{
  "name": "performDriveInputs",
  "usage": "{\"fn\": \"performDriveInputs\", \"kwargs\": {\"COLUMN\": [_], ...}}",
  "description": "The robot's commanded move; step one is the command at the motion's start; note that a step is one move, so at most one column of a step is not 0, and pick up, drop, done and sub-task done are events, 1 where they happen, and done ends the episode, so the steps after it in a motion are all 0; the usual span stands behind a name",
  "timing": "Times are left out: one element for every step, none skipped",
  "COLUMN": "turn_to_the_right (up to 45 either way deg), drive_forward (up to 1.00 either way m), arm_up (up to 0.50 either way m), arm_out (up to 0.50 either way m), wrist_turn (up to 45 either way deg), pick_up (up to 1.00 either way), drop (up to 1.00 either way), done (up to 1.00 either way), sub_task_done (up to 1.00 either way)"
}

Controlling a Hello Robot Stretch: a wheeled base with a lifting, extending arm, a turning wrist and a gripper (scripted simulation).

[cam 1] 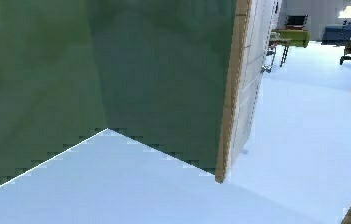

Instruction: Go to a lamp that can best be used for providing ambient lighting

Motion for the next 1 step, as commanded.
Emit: {"fn": "performDriveInputs", "kwargs": {"turn_to_the_right": [0.0], "drive_forward": [0.2], "arm_up": [0.0], "arm_out": [0.0], "wrist_turn": [0.0], "pick_up": [0.0], "drop": [0.0], "done": [0.0], "sub_task_done": [0.0]}}
